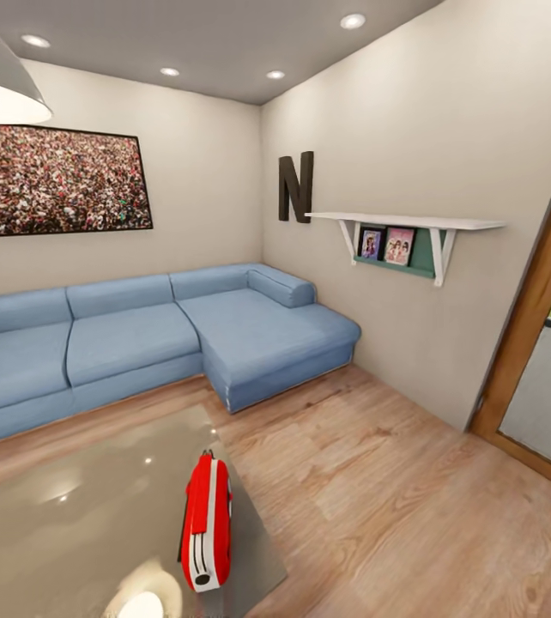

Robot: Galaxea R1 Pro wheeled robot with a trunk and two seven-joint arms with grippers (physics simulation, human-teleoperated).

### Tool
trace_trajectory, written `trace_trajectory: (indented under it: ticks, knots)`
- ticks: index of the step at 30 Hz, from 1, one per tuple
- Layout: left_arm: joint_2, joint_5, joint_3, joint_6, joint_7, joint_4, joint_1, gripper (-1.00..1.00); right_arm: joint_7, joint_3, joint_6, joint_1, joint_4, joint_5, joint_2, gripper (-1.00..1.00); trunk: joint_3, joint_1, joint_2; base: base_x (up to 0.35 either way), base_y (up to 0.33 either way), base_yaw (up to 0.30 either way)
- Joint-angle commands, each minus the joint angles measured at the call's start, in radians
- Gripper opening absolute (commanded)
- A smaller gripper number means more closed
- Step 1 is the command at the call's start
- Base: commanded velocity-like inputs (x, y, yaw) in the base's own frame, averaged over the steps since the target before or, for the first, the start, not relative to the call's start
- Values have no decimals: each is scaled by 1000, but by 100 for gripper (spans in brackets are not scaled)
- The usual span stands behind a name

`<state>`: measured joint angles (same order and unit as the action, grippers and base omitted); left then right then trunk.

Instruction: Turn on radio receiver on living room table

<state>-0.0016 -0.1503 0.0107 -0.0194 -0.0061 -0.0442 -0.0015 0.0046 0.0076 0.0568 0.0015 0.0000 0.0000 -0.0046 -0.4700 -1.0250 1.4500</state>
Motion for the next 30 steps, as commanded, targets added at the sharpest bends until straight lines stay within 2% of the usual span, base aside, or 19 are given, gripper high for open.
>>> trace_trajectory:
  ticks: [1, 30]
  knots:
    - [0, 0, 0, 0, 0, 0, 0, 100, 0, 0, 0, 0, 0, 0, 0, 100, 0, 0, 0, 0, 0, 270]
    - [-1, 0, 0, 0, 0, 0, 0, 100, 0, 0, 0, 0, 0, 0, 0, 100, 0, 0, 0, 0, 0, 271]
